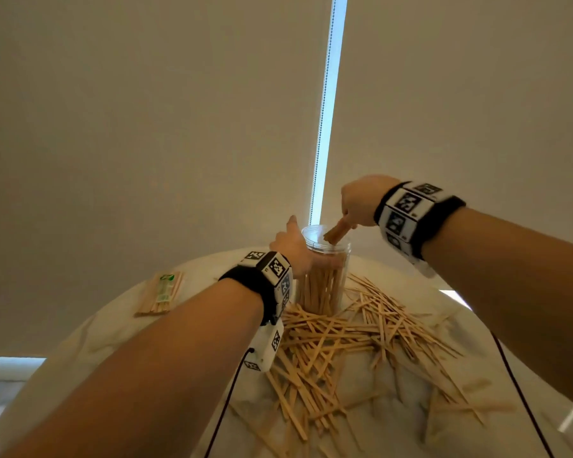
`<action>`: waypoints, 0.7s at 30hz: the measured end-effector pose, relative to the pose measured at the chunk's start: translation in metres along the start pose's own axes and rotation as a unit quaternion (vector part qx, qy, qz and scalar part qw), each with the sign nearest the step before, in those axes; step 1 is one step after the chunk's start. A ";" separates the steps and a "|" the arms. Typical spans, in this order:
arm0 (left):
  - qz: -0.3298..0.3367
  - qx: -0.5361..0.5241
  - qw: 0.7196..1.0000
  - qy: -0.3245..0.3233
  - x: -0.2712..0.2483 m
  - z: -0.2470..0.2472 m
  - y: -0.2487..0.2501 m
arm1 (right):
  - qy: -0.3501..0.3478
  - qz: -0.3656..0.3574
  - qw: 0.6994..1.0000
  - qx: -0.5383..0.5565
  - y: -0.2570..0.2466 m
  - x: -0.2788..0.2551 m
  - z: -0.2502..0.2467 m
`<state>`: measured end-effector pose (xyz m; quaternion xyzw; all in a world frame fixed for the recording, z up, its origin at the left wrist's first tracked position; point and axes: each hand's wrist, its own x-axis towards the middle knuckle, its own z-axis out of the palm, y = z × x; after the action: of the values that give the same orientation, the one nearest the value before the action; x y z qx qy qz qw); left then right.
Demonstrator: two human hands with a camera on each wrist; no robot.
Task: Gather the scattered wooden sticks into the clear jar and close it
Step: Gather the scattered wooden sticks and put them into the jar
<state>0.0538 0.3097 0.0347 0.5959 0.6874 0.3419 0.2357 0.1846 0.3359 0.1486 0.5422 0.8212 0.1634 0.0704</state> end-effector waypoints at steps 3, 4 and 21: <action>0.014 -0.025 0.999 -0.021 0.010 0.009 -0.004 | 0.007 -0.029 0.993 -0.118 -0.019 0.034 0.014; 0.019 -0.042 0.998 -0.030 0.011 0.011 -0.006 | 0.008 -0.039 0.989 -0.144 -0.026 0.044 0.021; 0.040 -0.088 0.995 -0.025 0.010 0.017 -0.017 | -0.063 -0.026 0.995 -0.071 -0.042 0.081 0.044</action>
<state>0.0535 0.3220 0.0114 0.6083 0.6243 0.3947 0.2906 0.1286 0.4033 0.0975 0.5238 0.8151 0.1848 0.1647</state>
